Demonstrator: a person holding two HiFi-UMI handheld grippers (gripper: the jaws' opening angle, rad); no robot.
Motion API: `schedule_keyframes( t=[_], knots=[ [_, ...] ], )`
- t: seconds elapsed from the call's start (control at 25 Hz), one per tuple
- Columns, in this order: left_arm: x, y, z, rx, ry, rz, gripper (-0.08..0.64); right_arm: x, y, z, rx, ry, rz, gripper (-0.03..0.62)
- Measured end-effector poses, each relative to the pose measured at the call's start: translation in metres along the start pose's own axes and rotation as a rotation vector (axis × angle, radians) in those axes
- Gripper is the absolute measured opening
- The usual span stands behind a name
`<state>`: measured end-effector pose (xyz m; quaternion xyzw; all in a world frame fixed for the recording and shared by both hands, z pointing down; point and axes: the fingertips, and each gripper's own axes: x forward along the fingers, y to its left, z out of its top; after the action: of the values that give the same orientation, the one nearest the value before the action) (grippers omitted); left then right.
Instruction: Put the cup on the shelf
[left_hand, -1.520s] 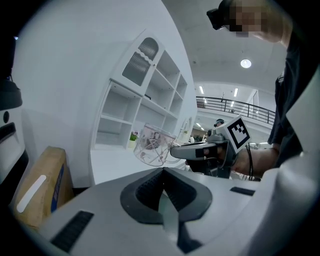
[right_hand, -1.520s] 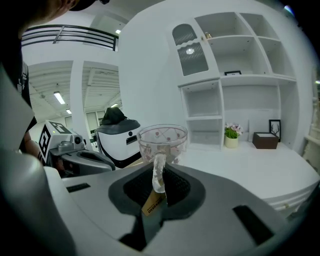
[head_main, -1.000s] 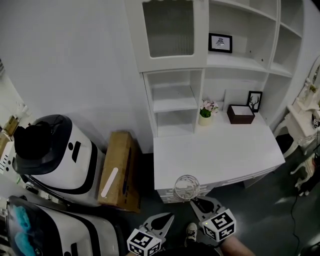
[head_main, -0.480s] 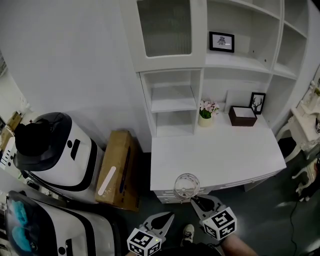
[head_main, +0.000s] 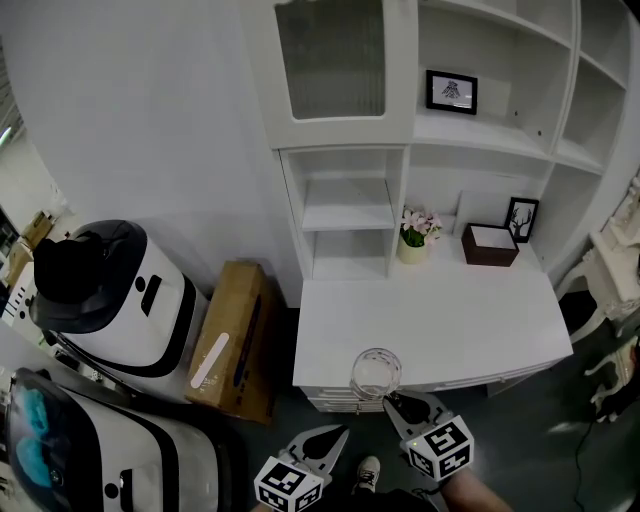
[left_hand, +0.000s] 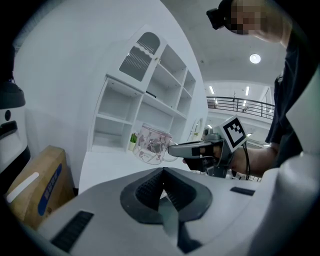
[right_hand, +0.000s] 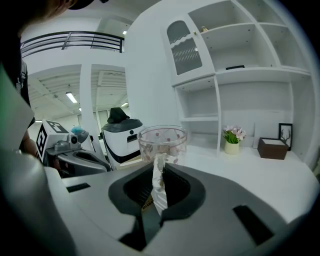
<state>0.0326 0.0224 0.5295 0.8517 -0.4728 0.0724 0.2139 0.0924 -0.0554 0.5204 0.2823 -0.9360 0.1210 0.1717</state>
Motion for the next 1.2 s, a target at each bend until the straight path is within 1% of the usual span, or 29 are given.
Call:
schedule_keyframes(
  t=[0.32, 0.56, 0.96, 1.2],
  knots=[
    [0.019, -0.011, 0.006, 0.002, -0.002, 0.023, 0.005, -0.006, -0.024, 0.000, 0.001, -0.006, 0.016, 0.032],
    [0.027, -0.021, 0.010, 0.015, 0.006, 0.031, 0.005, -0.012, -0.035, 0.004, -0.021, -0.020, 0.023, 0.032],
    [0.041, -0.029, 0.022, 0.043, 0.008, 0.041, 0.005, -0.015, -0.048, 0.011, -0.027, -0.043, 0.036, 0.032],
    [0.041, -0.028, 0.023, 0.038, 0.015, 0.050, 0.005, -0.013, -0.049, 0.014, -0.023, -0.049, 0.042, 0.032]
  ],
)
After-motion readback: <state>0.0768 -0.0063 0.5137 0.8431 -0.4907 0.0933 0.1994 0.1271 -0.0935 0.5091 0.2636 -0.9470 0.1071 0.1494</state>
